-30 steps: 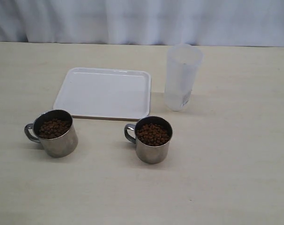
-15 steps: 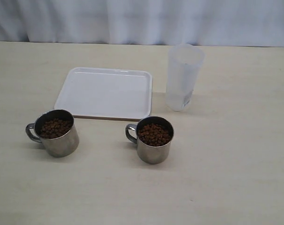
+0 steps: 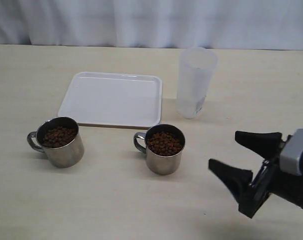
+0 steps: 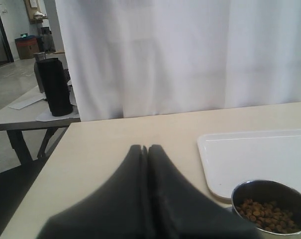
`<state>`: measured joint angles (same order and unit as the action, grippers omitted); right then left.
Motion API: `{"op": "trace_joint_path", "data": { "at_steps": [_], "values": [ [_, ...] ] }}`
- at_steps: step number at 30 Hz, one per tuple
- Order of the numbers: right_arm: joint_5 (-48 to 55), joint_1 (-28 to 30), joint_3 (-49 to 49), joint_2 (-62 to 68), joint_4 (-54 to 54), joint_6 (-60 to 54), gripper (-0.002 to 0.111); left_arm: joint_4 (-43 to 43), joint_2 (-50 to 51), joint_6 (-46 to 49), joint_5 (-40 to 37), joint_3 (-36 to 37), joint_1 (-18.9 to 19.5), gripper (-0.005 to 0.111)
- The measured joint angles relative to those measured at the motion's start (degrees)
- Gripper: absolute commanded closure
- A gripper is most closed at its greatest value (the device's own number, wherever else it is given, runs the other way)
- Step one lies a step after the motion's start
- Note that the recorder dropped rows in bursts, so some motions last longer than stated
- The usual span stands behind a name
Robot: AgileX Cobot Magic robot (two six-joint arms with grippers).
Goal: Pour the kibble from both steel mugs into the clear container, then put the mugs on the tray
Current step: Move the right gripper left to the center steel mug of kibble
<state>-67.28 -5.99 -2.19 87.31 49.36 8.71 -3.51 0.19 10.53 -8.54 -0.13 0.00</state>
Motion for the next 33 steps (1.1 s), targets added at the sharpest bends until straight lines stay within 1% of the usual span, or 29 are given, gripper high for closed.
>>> {"op": "trace_joint_path", "data": {
  "at_steps": [2,3,8,18,21,26,29,33],
  "values": [
    [-0.84,0.0,-3.08,7.57,3.93,-0.19,0.017,0.0,0.0,0.0,0.0,0.0,0.0,0.107],
    [-1.19,0.0,-5.05,10.93,6.24,0.24,0.015,0.0,0.0,0.0,0.0,0.0,0.0,0.107],
    [-1.59,0.0,-12.76,21.35,15.14,3.06,0.014,0.0,0.0,0.0,0.0,0.0,0.0,0.107],
    [-1.72,0.0,-20.53,23.11,16.67,-2.53,0.014,0.0,0.0,0.0,0.0,0.0,0.0,0.107],
    [-1.48,0.0,-22.24,23.7,16.67,-1.96,0.014,0.0,0.0,0.0,0.0,0.0,0.0,0.107],
    [-1.35,0.0,-25.12,25.96,19.79,0.91,0.014,0.0,0.0,0.0,0.0,0.0,0.0,0.107],
    [-1.03,-1.39,-27.61,27.38,20.86,2.34,0.014,0.0,0.0,0.0,0.0,0.0,0.0,0.107],
    [1.69,-4.7,-30.53,27.67,21.4,3.35,0.014,0.0,0.0,0.0,0.0,0.0,0.0,0.107]
  ]
}}
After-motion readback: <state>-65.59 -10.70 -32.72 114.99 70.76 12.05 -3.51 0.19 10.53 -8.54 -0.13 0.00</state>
